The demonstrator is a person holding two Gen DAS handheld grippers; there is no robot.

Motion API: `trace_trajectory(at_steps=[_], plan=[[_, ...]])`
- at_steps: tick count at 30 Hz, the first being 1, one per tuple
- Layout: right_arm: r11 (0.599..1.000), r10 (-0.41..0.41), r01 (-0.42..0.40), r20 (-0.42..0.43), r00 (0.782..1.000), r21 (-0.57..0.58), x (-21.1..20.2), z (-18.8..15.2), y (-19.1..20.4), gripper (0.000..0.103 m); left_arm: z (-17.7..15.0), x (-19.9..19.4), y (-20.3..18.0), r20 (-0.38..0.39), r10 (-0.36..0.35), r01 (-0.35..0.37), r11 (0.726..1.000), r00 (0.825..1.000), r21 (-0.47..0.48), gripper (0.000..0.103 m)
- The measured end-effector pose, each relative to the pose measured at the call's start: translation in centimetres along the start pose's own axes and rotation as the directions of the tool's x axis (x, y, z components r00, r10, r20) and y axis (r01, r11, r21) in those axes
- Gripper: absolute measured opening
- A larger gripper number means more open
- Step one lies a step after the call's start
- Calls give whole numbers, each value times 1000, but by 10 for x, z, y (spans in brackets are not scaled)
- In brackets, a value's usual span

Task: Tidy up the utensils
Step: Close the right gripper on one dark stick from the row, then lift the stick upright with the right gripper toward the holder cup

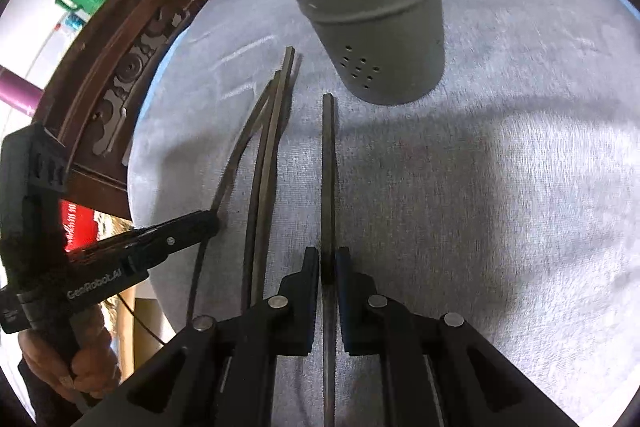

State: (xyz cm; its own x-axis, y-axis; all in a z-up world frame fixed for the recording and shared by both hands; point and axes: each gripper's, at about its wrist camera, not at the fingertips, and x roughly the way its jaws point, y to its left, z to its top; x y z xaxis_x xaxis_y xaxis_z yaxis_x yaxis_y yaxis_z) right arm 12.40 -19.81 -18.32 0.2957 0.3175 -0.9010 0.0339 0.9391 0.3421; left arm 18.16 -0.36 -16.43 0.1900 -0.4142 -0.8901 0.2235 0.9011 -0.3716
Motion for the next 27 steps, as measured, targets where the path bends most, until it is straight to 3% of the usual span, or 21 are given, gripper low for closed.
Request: trace_trajectory(at_steps=[10,17,22,27], plan=[[998,-56,56,-3,998,-7,8,24,4,12,29,11,-12,-18,16,-15,999,1000,46,13],[994,-83,85,41,996,-65,13,30,13,11,45,23,-22,-17,7,-7,999,1000,40,13],[997,-41,45,58,997,-68,7,27,7,7,59,27,-23,4,12,-12,998,1000,55,9],[992,23,-6,141,990,-126,-18,20,8,7,55,13,-18,75,-8,5,999,997,35,7]])
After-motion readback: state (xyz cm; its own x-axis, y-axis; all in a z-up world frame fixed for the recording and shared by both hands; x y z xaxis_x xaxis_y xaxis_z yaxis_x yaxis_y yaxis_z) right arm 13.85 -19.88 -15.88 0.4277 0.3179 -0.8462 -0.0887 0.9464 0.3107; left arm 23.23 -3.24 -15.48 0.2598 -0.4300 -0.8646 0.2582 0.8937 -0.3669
